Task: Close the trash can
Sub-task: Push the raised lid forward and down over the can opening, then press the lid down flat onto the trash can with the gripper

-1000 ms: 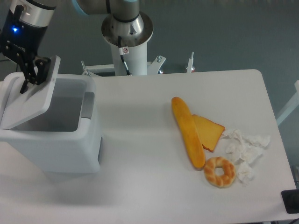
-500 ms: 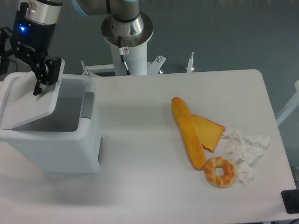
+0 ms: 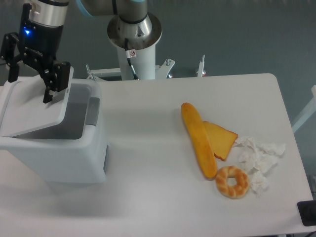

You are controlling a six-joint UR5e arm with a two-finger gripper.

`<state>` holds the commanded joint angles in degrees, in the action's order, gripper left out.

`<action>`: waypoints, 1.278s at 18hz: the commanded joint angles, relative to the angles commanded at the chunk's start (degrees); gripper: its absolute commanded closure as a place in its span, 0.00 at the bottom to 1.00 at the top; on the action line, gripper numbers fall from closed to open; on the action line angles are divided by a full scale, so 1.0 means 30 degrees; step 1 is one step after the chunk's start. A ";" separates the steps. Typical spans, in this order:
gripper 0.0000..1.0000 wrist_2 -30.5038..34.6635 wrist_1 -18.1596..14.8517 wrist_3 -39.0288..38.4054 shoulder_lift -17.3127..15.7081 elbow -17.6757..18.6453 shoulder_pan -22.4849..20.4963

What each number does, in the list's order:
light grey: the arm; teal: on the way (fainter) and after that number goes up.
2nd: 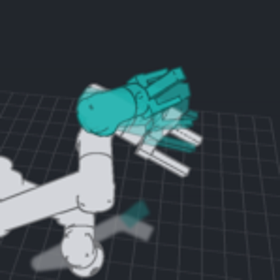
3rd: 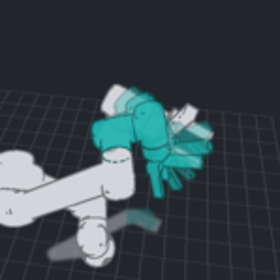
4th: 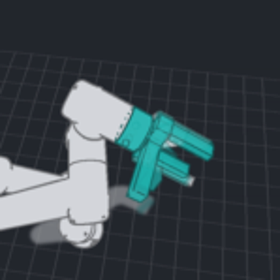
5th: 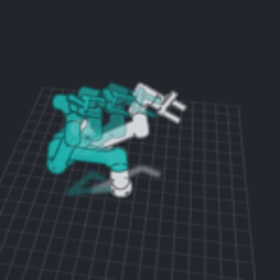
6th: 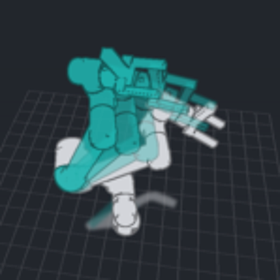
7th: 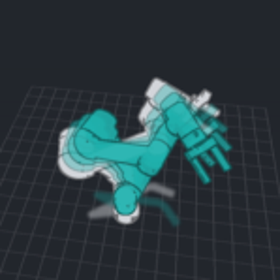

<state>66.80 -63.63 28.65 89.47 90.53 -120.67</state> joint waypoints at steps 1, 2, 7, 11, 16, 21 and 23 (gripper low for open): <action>0.00 0.0000 0.0000 0.0058 0.0000 0.0029 -0.0087; 0.00 0.0000 0.0000 0.0059 -0.0029 0.0059 -0.0175; 0.00 0.0029 -0.0088 -0.0145 -0.0029 0.0117 -0.0264; 0.00 0.0088 -0.0176 -0.0204 -0.0030 0.0410 -0.0264; 0.00 0.0088 -0.0235 -0.0904 -0.0175 0.1024 -0.0410; 0.00 -0.0233 -0.0176 -0.3015 -0.0146 0.1084 -0.0616; 0.00 -0.0700 -0.0176 -0.3833 -0.0146 0.1084 -0.0819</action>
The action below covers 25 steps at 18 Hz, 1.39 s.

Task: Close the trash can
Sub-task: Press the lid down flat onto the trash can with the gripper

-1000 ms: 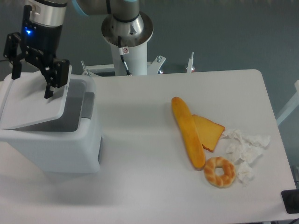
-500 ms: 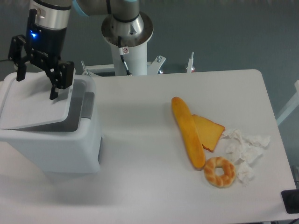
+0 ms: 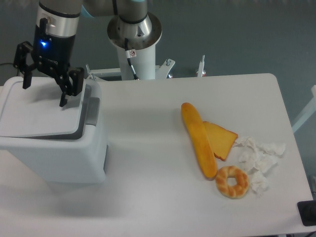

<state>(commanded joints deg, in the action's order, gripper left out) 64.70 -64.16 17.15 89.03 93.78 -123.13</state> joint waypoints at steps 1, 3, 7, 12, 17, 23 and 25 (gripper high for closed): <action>0.00 -0.0293 0.0029 -0.0526 0.0000 0.0000 -0.0146; 0.00 -0.0791 0.0029 -0.1669 -0.0029 0.0000 -0.0469; 0.00 -0.0823 0.0029 -0.1879 -0.0029 0.0029 -0.0558; 0.00 -0.0794 0.0059 -0.1850 0.0000 0.0058 -0.0645; 0.00 -0.0823 0.0059 -0.1821 0.0117 0.0059 -0.0704; 0.00 -0.0852 0.0059 -0.1850 0.0176 0.0059 -0.0850; 0.00 -0.0881 0.0059 -0.1850 0.0205 0.0088 -0.0851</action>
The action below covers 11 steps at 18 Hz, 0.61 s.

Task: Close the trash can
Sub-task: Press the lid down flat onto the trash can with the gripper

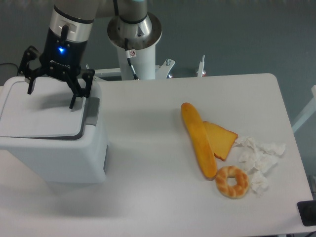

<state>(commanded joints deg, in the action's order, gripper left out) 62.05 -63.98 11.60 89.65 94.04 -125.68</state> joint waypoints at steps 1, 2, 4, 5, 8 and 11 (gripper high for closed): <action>0.00 -0.0087 0.0000 0.0000 0.0000 0.0029 0.0000; 0.00 -0.0088 0.0000 0.0000 0.0000 0.0030 0.0000; 0.00 -0.0088 0.0000 0.0000 0.0000 0.0030 0.0000; 0.00 -0.0088 0.0000 -0.0029 0.0029 0.0030 0.0000; 0.00 -0.0088 0.0000 0.0000 0.0030 0.0146 -0.0029; 0.00 -0.0117 0.0000 0.0000 0.0059 0.0263 -0.0088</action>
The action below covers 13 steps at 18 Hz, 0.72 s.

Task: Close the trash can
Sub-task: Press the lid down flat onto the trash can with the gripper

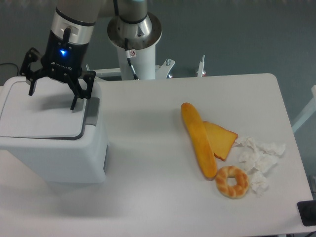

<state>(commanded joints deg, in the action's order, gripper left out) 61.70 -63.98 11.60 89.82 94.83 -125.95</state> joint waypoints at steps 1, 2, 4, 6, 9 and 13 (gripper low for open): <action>0.00 0.0000 0.0000 0.0000 0.0000 0.0001 -0.0029; 0.00 0.0000 0.0000 0.0000 0.0029 0.0001 -0.0030; 0.00 -0.0087 0.0000 0.0029 0.0088 0.0001 -0.0030; 0.00 -0.0117 0.0029 0.0029 0.0205 0.0001 -0.0030; 0.00 -0.0176 0.0029 0.0029 0.0235 0.0001 -0.0030; 0.00 -0.0205 0.0000 0.0000 0.0264 0.0001 -0.0030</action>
<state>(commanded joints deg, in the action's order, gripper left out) 61.08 -63.98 11.60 90.62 94.83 -126.04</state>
